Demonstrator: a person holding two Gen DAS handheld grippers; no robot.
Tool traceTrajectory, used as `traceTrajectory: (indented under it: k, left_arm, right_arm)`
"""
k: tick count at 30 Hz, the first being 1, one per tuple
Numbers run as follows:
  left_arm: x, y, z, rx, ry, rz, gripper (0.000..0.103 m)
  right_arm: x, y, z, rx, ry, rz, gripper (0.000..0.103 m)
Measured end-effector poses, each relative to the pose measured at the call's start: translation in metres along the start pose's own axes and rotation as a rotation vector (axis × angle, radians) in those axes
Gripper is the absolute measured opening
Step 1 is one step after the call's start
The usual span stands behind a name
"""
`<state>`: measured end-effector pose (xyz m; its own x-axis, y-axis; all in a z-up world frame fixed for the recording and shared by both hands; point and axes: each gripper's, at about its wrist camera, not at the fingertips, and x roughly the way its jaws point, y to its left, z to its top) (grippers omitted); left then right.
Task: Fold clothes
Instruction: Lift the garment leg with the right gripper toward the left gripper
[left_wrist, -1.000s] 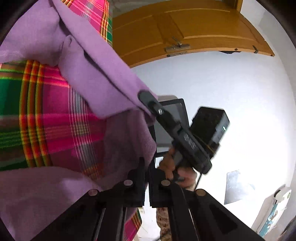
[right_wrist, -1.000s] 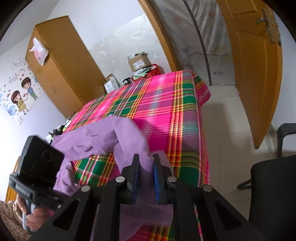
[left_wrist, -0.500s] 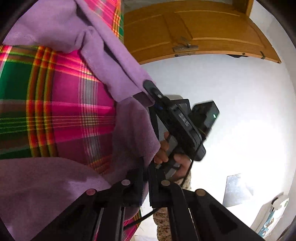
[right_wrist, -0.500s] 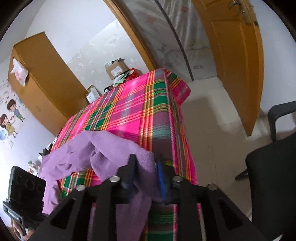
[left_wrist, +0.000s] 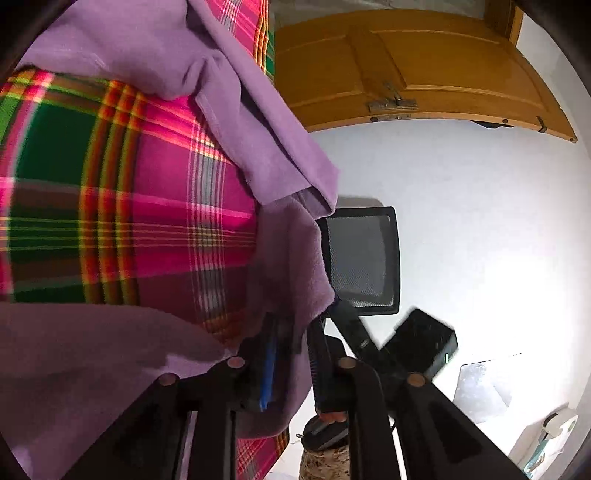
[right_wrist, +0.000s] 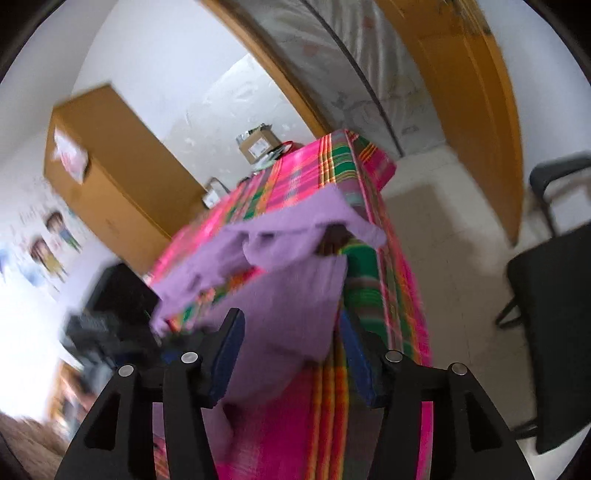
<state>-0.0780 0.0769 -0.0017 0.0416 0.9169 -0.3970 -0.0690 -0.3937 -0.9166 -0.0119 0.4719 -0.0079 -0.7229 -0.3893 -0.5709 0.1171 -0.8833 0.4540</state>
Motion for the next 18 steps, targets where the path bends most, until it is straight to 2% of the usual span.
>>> traceTrajectory:
  k: [4, 6, 7, 10, 12, 14, 16, 18]
  left_arm:
    - [-0.009, -0.004, -0.01, -0.004, -0.027, -0.001, 0.018]
    - [-0.004, -0.001, -0.016, -0.005, -0.051, 0.013, 0.018]
    - [-0.015, 0.001, -0.018, -0.001, -0.067, 0.027, 0.018]
    - [-0.04, 0.013, -0.021, 0.012, -0.098, 0.063, 0.019]
    - [-0.045, 0.019, -0.022, 0.007, -0.114, 0.081, 0.019]
    - [-0.038, 0.021, -0.022, 0.002, -0.126, 0.099, 0.019]
    - [-0.029, 0.022, -0.022, 0.0, -0.135, 0.118, 0.019]
    - [-0.026, 0.023, -0.022, 0.002, -0.138, 0.146, 0.019]
  right_arm:
    - [0.002, 0.031, -0.012, -0.216, -0.001, -0.145, 0.056]
    - [0.001, 0.036, -0.014, -0.235, -0.011, -0.179, 0.056]
    - [-0.001, 0.035, -0.014, -0.208, -0.017, -0.174, 0.056]
    - [-0.005, 0.027, -0.008, -0.041, -0.004, -0.049, 0.056]
    - [-0.005, 0.028, -0.006, -0.02, 0.004, -0.032, 0.056]
    - [-0.004, 0.033, -0.005, -0.032, 0.01, -0.04, 0.056]
    - [0.0, 0.036, -0.005, -0.013, 0.027, 0.001, 0.056]
    - [0.008, 0.038, -0.002, 0.013, 0.057, -0.003, 0.056]
